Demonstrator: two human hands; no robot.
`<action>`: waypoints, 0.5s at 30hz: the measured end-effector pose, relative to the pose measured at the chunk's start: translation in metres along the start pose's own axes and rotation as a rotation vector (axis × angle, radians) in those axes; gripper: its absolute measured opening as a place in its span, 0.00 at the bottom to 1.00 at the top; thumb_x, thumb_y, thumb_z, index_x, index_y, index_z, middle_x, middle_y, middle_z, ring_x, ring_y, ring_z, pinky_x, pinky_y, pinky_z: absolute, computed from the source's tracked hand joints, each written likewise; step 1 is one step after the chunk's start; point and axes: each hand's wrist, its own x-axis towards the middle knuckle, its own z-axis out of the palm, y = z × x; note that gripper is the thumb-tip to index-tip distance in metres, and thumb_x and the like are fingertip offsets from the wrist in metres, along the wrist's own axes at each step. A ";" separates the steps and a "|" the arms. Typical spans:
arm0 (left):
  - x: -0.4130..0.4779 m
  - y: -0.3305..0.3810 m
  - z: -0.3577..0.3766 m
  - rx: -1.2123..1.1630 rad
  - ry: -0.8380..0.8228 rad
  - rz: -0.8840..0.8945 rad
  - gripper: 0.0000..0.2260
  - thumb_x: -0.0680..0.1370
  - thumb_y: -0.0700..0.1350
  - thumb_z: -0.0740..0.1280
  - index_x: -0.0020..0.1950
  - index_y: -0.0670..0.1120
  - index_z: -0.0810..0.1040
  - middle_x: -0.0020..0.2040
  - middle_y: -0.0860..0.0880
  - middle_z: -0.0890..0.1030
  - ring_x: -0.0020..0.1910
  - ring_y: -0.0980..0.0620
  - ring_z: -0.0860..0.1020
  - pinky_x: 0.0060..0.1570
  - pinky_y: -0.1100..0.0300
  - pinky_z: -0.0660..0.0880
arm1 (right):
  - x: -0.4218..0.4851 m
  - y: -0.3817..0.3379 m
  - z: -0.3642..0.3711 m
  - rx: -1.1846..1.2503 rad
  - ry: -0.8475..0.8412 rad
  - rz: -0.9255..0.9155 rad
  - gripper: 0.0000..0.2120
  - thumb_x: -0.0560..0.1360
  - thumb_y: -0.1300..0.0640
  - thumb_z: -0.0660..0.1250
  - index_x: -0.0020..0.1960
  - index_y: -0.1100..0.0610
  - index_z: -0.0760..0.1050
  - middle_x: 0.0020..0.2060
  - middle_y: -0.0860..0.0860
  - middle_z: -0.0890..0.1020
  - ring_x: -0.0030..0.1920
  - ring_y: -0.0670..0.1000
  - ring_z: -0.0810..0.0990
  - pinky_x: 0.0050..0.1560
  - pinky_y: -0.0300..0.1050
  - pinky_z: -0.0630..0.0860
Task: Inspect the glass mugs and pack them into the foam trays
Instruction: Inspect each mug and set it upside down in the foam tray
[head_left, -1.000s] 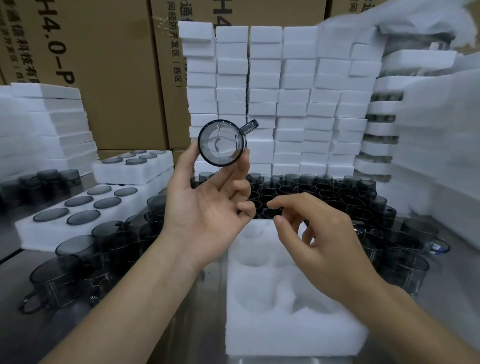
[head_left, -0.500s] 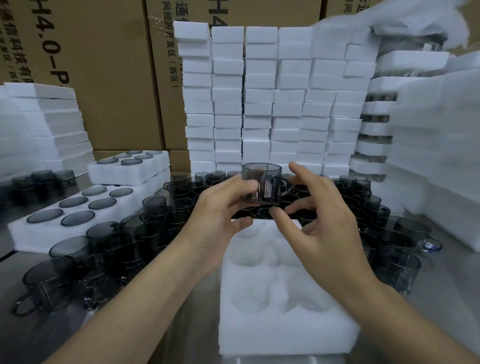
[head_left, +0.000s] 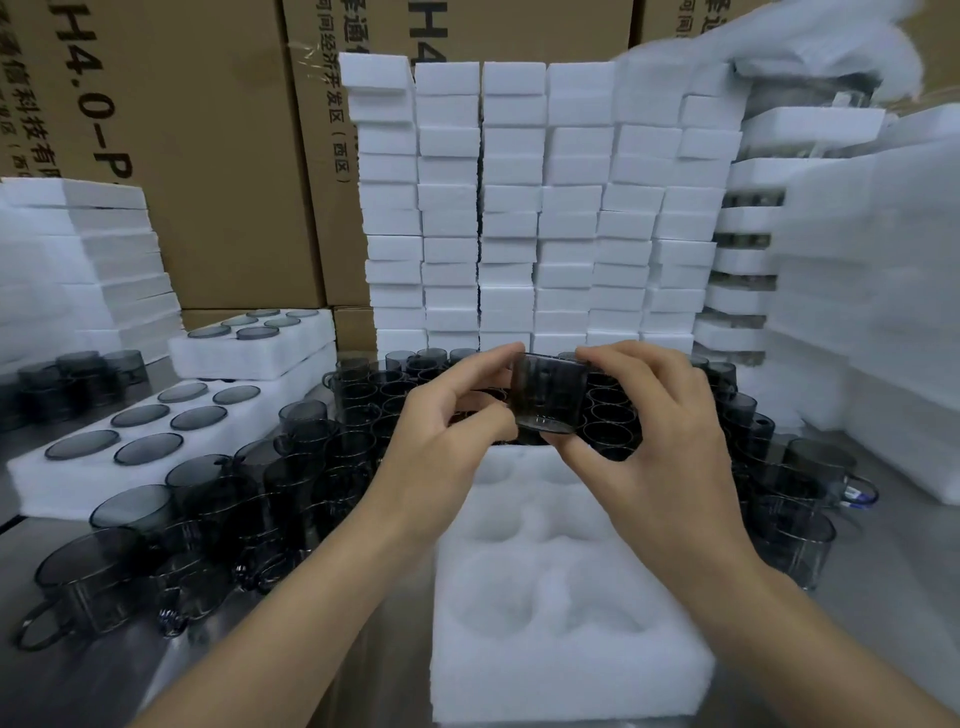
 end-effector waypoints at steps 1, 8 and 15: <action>-0.001 -0.001 0.001 0.029 0.026 0.032 0.27 0.70 0.42 0.65 0.69 0.55 0.83 0.57 0.57 0.85 0.50 0.61 0.79 0.48 0.70 0.75 | 0.001 0.002 0.000 -0.003 -0.004 0.015 0.28 0.71 0.53 0.82 0.69 0.49 0.79 0.63 0.41 0.75 0.64 0.46 0.73 0.66 0.30 0.66; -0.008 -0.002 0.005 0.326 0.025 0.208 0.31 0.68 0.43 0.65 0.69 0.62 0.81 0.64 0.61 0.76 0.70 0.57 0.72 0.58 0.65 0.70 | 0.001 0.004 -0.001 -0.034 -0.091 0.048 0.27 0.70 0.52 0.82 0.67 0.47 0.79 0.61 0.40 0.76 0.63 0.45 0.72 0.64 0.38 0.70; -0.003 -0.011 -0.001 0.488 -0.079 0.356 0.32 0.74 0.36 0.74 0.72 0.63 0.75 0.72 0.62 0.76 0.77 0.54 0.70 0.73 0.61 0.69 | 0.009 0.001 -0.009 0.204 -0.275 0.097 0.26 0.69 0.50 0.82 0.64 0.41 0.79 0.60 0.37 0.77 0.66 0.43 0.73 0.65 0.30 0.66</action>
